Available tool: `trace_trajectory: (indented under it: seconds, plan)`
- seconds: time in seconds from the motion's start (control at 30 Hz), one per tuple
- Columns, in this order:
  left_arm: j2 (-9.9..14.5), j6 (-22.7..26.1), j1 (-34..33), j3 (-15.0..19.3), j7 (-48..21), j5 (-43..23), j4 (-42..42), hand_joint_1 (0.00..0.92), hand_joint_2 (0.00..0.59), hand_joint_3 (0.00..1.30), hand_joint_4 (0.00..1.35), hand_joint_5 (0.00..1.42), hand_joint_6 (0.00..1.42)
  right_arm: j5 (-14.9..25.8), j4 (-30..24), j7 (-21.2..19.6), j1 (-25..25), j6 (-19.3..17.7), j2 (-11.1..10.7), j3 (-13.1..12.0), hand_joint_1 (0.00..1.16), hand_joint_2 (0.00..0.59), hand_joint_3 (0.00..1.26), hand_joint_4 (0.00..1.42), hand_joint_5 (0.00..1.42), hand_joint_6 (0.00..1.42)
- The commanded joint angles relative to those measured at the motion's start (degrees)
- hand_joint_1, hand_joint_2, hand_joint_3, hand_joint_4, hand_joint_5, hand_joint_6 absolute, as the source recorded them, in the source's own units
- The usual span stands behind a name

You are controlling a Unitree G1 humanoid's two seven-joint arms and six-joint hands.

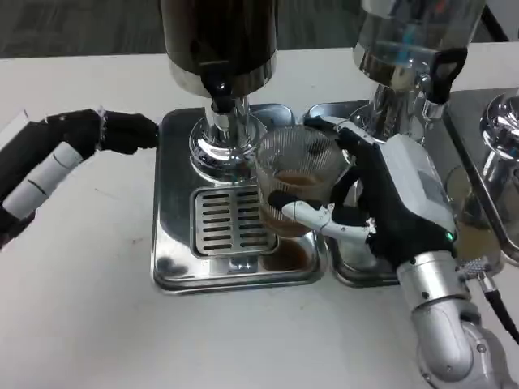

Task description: Grasp the cup under the faucet to collect the drink, then remove the cup.

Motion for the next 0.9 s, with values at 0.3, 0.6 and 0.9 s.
trace_trajectory:
  seconds: [0.3,0.6,0.9]
  plan:
    - [0.4,-4.72,9.15,-2.43,-1.15,0.65,-11.04,0.0,0.159,0.44,0.4,0.32,0.33,1.66,-11.14,2.33,4.49,1.1,0.22,-2.59,0.73,0.226,0.55,0.73,0.91,1.25]
    - [1.72,-7.85,13.82,-2.89,-0.44,1.56,-16.69,0.0,0.158,0.44,0.38,0.32,0.33,1.86,-18.05,5.25,8.91,1.71,-0.49,-3.77,0.74,0.218,0.55,0.74,0.91,1.23]
    - [2.87,-10.91,18.51,-2.34,0.31,2.25,-22.3,0.0,0.152,0.41,0.35,0.3,0.32,1.83,-23.73,8.43,12.96,2.2,-1.11,-4.88,0.73,0.226,0.56,0.74,0.92,1.24]
